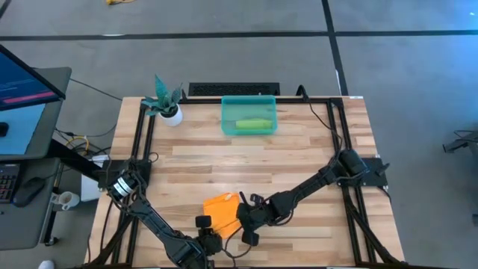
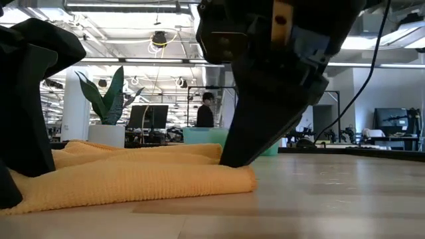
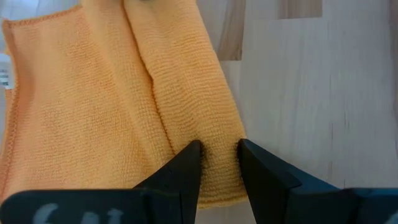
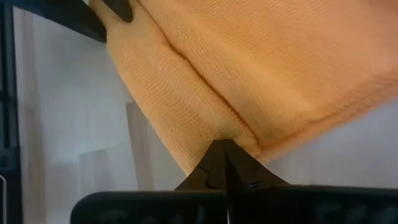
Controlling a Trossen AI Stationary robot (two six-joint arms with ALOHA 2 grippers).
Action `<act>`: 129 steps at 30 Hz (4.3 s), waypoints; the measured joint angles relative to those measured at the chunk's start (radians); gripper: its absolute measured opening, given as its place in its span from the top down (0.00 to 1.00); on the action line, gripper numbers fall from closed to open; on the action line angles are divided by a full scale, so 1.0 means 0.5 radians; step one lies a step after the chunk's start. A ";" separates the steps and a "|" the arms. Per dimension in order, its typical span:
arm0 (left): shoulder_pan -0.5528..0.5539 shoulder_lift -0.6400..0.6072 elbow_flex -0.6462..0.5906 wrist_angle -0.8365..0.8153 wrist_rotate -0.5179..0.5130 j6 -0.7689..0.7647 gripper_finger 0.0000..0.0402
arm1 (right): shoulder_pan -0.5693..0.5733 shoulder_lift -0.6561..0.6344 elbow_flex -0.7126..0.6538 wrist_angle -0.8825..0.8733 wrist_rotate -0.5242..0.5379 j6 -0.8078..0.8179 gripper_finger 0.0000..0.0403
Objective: Roll towel into tight, uniform cylinder
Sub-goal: Roll the orange microfiber towel
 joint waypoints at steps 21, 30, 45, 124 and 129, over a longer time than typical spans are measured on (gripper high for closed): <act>-0.105 -0.009 0.225 -0.456 -0.111 -0.059 0.74 | 0.112 0.060 -0.001 0.029 -0.121 0.380 0.98; -0.210 -0.006 0.311 -0.435 -0.487 0.137 0.74 | 0.114 0.059 -0.003 0.030 -0.107 0.396 0.98; -0.068 0.000 0.308 -0.231 -0.118 0.228 0.64 | 0.114 0.059 -0.007 0.050 -0.100 0.395 0.98; 0.053 -0.101 -0.015 0.162 0.373 -0.283 0.96 | 0.507 0.081 0.159 0.307 0.742 -1.236 0.55; 0.053 -0.103 -0.014 0.154 0.350 -0.258 0.96 | 0.418 0.156 0.163 0.323 0.685 -1.319 0.46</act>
